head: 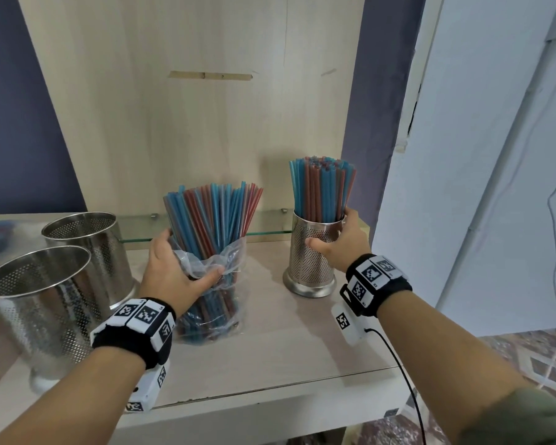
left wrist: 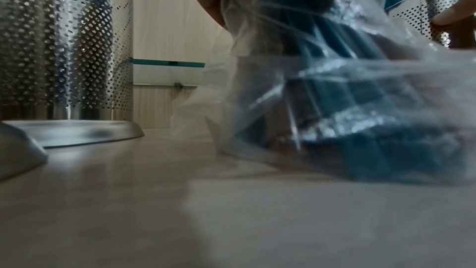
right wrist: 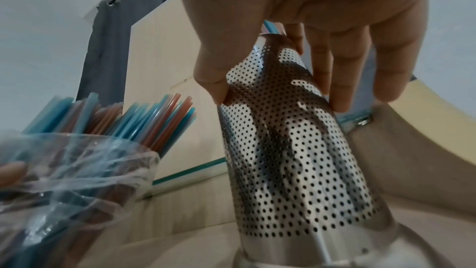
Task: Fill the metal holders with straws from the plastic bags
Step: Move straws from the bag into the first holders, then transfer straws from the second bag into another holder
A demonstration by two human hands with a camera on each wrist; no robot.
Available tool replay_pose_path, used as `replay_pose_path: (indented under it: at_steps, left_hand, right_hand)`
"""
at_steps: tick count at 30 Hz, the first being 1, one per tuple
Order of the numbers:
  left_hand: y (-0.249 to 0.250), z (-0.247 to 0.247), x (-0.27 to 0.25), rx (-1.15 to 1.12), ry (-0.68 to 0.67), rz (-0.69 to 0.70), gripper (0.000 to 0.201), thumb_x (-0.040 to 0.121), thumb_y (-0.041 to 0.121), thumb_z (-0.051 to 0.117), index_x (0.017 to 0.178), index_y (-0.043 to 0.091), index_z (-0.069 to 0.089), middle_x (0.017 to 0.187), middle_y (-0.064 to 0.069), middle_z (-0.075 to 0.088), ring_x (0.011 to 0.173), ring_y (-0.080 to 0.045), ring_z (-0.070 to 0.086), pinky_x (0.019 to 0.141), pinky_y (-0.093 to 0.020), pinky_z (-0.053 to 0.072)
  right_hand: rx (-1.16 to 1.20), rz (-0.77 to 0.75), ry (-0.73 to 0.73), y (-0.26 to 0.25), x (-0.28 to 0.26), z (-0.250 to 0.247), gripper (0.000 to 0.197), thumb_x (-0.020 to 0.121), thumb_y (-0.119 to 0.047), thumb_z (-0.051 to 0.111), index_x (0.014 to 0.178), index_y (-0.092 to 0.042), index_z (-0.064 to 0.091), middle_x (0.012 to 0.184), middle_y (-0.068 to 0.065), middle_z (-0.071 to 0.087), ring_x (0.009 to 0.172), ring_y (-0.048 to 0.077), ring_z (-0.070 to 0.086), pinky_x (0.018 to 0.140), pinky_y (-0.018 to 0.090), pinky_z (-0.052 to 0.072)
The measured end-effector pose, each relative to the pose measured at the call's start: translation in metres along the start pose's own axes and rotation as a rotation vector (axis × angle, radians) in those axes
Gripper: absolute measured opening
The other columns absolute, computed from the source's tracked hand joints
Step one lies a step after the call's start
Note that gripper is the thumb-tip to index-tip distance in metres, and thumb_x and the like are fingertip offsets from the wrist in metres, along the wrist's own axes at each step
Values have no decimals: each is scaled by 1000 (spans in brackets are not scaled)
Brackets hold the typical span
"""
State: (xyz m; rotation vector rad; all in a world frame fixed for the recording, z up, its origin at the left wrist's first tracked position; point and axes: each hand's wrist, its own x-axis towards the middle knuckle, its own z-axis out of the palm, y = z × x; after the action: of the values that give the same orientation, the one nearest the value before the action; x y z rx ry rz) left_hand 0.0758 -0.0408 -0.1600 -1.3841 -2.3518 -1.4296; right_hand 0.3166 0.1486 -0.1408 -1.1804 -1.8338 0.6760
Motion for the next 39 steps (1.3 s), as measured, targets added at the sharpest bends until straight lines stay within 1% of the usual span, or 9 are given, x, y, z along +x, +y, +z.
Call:
replay_pose_path:
  at_steps: [7,15,19,21,23,26,31,35,39]
  left_hand:
    - [3,-1,-1,38,-40,-37,116,65,48,85,150,5,19,150,-17,35,135,-32,40,106,-46,40]
    - [34,9,9,-107,-54,-47,110,67,34,87,150,9,20,146,-14,44,131,-29,45,107,-42,39]
    - [69,38,17,-339,-3,-58,86,73,25,84,141,11,32,124,-1,57,95,-9,60,85,-32,55]
    - [83,61,18,-408,65,-86,79,76,22,82,138,10,34,117,3,57,81,3,56,66,-11,50]
    - [98,84,16,-433,115,-121,78,77,23,81,138,9,34,120,2,56,76,3,56,55,-5,43]
    - [112,114,14,-409,58,-183,91,77,29,80,146,8,25,140,-10,44,107,-20,60,86,-18,42]
    - [119,128,19,62,-187,-4,107,75,61,71,149,3,20,145,-14,30,132,-31,37,107,-35,35]
    - [110,104,17,320,-259,-17,126,59,91,53,153,18,12,148,-11,24,130,-33,30,107,-48,34]
    - [95,56,-8,286,-163,58,113,68,86,49,154,22,12,155,-4,11,136,-32,21,110,-51,25]
  right_hand:
    - [-89,103,86,16,-3,-19,85,76,-33,81,142,-22,29,116,4,61,103,26,62,91,43,54]
    - [-120,117,41,19,-3,-27,84,79,-35,80,142,-25,26,101,-1,57,88,24,60,80,37,53]
    - [-127,120,38,19,-4,-28,82,79,-35,81,140,-23,27,109,2,59,88,23,58,83,38,52]
    - [-127,124,37,18,-4,-27,83,78,-35,81,140,-23,27,117,4,61,95,26,62,85,39,53]
    - [-130,126,36,18,-4,-28,83,78,-35,82,140,-23,28,123,6,61,101,28,64,86,39,52]
    - [-136,118,35,17,-3,-29,83,77,-36,82,139,-22,29,126,6,61,103,28,63,86,39,51]
    - [-136,115,20,17,-2,-29,82,77,-37,82,137,-23,29,130,6,59,110,30,63,92,42,52]
    - [-126,121,20,18,-3,-30,81,77,-37,82,137,-24,29,127,7,60,106,30,64,89,42,53]
    - [-105,125,20,17,-4,-32,82,79,-36,80,140,-23,28,128,8,59,105,31,63,89,42,53]
